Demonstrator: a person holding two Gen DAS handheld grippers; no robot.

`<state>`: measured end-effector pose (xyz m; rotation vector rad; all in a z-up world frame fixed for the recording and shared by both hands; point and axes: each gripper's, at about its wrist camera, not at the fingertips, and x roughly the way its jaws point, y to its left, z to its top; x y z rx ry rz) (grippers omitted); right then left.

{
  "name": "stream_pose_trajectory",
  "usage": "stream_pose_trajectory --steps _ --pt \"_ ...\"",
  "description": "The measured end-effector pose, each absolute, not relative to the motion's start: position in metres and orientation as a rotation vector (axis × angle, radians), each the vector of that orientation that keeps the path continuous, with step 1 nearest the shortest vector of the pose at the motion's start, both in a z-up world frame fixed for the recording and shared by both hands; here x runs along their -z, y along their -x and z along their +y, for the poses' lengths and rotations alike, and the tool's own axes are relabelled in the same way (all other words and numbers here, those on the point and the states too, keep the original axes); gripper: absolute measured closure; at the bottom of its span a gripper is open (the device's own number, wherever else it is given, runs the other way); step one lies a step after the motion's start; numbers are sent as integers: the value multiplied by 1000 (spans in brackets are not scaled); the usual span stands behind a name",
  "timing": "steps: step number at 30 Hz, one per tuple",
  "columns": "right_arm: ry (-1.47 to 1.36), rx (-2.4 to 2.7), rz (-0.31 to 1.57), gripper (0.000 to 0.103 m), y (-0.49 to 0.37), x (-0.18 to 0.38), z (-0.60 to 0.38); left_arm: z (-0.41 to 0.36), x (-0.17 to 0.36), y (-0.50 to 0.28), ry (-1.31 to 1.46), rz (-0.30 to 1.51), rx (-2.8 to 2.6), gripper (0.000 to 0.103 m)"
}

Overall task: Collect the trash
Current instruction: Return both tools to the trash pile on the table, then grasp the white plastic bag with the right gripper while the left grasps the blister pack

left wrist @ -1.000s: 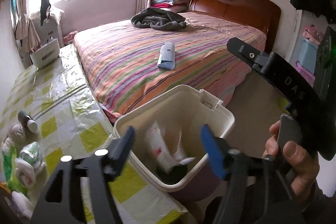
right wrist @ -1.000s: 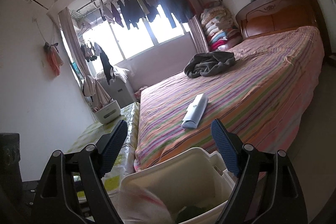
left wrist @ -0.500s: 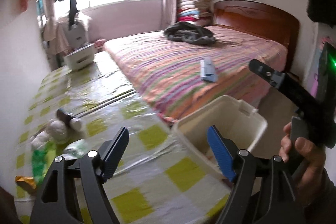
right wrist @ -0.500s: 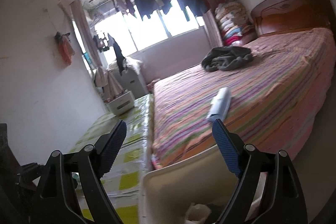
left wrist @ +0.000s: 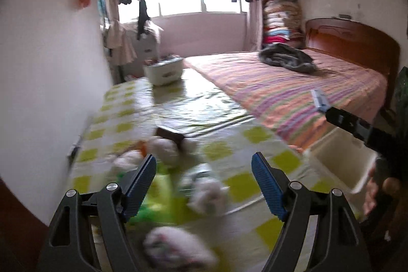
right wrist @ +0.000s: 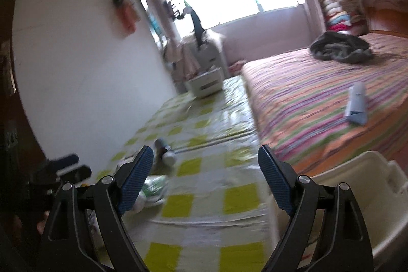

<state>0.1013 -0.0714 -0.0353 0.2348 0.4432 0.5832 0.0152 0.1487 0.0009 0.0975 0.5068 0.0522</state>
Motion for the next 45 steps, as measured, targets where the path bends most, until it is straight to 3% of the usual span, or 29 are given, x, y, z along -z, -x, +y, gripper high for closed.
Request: stream_pose_trajectory --steps 11,32,33,36,37,40,45 --pt "-136 -766 634 17 -105 65 26 229 7 16 -36 510 -135 28" --pt "22 -749 854 17 -136 105 120 271 21 29 59 571 -162 28" --pt "29 -749 857 18 -136 107 122 273 22 29 61 577 -165 28" --pt "61 -744 861 42 -136 110 126 277 26 29 68 593 -168 28" --pt "57 -751 860 45 -136 111 125 278 26 29 69 597 -168 28" --pt "45 -749 843 54 -136 109 121 281 30 29 74 613 -172 28" --pt "0 -746 792 58 -133 99 107 282 39 27 70 660 -157 28"
